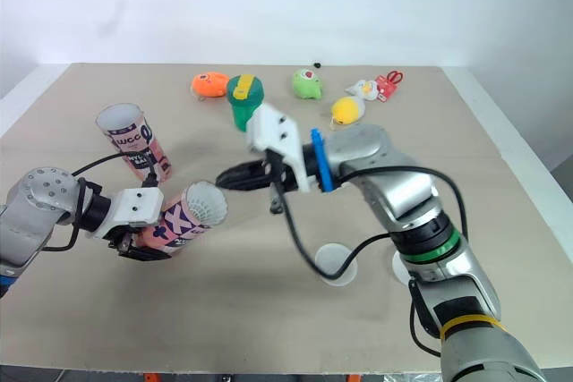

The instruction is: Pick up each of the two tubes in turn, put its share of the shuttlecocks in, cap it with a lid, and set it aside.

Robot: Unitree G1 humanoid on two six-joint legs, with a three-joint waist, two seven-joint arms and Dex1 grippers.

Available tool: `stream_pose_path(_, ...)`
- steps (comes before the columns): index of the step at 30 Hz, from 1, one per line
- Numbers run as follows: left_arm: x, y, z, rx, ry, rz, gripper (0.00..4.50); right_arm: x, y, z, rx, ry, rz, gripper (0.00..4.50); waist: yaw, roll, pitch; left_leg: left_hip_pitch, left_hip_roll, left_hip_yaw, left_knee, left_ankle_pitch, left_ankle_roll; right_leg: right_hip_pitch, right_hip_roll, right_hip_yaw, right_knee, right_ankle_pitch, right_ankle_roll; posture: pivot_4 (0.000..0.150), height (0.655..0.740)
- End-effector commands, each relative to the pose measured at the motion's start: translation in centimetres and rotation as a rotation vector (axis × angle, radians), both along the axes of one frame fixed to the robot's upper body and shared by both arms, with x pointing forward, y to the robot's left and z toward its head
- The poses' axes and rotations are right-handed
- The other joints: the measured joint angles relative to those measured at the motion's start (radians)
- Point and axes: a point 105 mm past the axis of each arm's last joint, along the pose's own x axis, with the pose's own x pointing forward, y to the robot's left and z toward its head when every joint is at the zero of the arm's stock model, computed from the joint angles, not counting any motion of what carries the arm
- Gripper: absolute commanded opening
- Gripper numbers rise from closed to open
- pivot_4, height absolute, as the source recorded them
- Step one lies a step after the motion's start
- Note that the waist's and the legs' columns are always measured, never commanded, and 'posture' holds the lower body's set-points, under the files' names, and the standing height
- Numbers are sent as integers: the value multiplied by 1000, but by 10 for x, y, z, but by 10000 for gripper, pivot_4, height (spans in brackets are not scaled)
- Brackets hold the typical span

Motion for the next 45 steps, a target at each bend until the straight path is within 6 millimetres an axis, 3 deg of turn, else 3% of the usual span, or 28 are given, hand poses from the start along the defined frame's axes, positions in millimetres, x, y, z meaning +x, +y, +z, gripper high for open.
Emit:
stream_pose_path(1,-2,0,-3,11,13,0,34423,4,18,-3,-36,-100,40,95,0,0,0,0,0,0,0,0,0,0,0,0,0,0,0,1500,7400)
stream_pose_path(6,-3,0,-3,11,17,-2,34423,9,45,-16,-115,-175,104,95,0,0,0,0,0,0,0,0,0,-1,0,0,1,1,0,1500,7400)
stream_pose_path(11,-4,0,-4,11,23,-2,34423,-1,65,-18,-132,-210,189,95,0,0,0,0,0,0,0,0,0,-1,0,0,1,0,1,1500,7400)
stream_pose_path(16,-4,-1,-4,7,23,2,34423,-7,72,-3,-82,-209,228,95,0,0,0,0,1,0,0,0,0,-1,1,0,3,0,0,1500,7400)
stream_pose_path(24,-6,-2,-3,-1,9,10,34423,-3,26,30,2,-157,149,95,1,0,0,-1,0,0,0,0,0,-1,0,0,3,0,1,1500,7400)
stream_pose_path(28,-2,-5,5,-35,-36,3,34423,-3,-18,42,36,-109,47,95,2,0,0,-1,0,0,0,0,0,-1,0,0,3,0,1,1500,7400)
stream_pose_path(31,5,-13,23,-118,-102,-3,34423,-6,-51,50,94,-20,-40,95,3,-1,1,-1,0,0,0,0,0,-2,0,0,3,0,1,1500,7400)
stream_pose_path(34,11,-27,48,-252,-169,-18,34423,-8,-78,44,89,48,-129,95,2,-4,3,-2,0,-1,0,0,0,-3,0,-1,3,0,1,1500,7400)
stream_pose_path(39,15,-66,65,-521,-223,-34,34423,-15,-124,15,-31,144,-254,15166,-2,-4,3,-3,0,-1,0,0,0,-3,0,-1,3,0,3,1500,7400)
stream_pose_path(43,16,-100,48,-701,-255,-4,34423,-22,-147,-2,-101,214,-303,25865,-3,-4,3,-4,0,-1,0,0,0,-4,1,1,2,1,3,1500,7400)
stream_pose_path(45,15,-113,35,-801,-227,39,34423,-23,-158,-16,-167,211,-331,35251,-2,-4,3,-4,-1,-1,0,0,1,-2,0,1,0,2,4,1500,7400)
